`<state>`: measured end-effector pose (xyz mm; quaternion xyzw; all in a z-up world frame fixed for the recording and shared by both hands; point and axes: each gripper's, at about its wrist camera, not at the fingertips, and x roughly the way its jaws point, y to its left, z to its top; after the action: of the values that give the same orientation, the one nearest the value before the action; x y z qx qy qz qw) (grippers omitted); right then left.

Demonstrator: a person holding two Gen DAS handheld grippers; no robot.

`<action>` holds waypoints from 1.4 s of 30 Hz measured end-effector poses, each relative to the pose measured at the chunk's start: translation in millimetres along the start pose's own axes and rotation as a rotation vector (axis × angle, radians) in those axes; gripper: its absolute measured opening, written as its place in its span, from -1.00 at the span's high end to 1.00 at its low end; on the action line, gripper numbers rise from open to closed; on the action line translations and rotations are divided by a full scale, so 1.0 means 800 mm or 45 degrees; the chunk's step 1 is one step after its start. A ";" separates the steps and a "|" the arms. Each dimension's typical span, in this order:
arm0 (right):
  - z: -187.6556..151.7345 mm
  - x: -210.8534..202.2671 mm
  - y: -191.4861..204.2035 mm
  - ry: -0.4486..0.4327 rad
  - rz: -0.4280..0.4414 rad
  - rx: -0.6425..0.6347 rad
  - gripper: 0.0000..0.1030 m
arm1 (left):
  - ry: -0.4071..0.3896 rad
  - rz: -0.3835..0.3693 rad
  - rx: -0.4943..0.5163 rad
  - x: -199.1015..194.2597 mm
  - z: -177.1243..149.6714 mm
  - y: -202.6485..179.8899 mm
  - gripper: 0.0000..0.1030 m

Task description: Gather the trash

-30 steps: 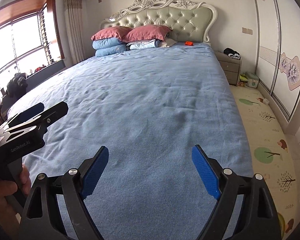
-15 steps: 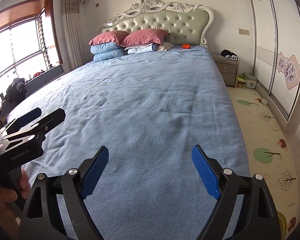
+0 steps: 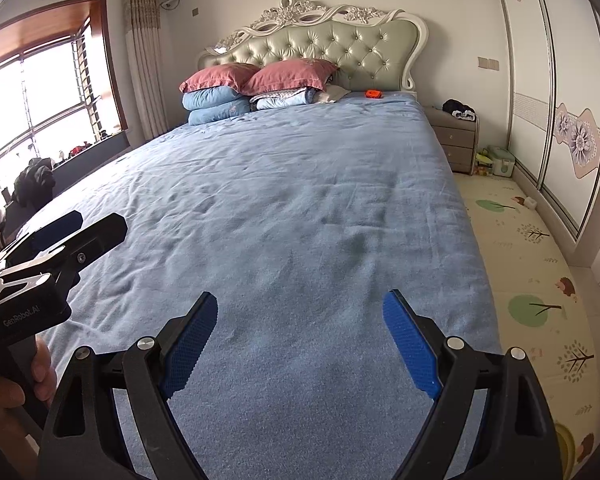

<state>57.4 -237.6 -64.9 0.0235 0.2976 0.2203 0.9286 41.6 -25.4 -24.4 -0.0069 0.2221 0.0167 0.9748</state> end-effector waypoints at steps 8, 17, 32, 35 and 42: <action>0.000 -0.001 -0.001 0.002 0.001 -0.002 -0.59 | -0.015 -0.011 0.006 -0.002 0.005 -0.004 -0.92; 0.000 0.000 -0.001 0.003 0.004 0.001 -0.59 | -0.017 -0.013 -0.008 -0.001 0.010 -0.001 -0.92; 0.004 0.004 -0.004 0.013 0.003 0.015 -0.60 | -0.022 0.001 -0.029 -0.003 0.012 0.002 -0.92; 0.004 0.006 -0.005 0.018 0.000 0.016 -0.60 | -0.024 0.003 -0.025 -0.003 0.012 0.003 -0.92; 0.003 0.006 -0.005 0.020 0.000 0.014 -0.60 | -0.001 0.015 -0.041 0.002 0.014 0.006 -0.92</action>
<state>64.2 -239.1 -66.6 0.0269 0.3062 0.2189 0.9261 47.5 -20.7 -15.1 -0.0212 0.2215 0.0261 0.9746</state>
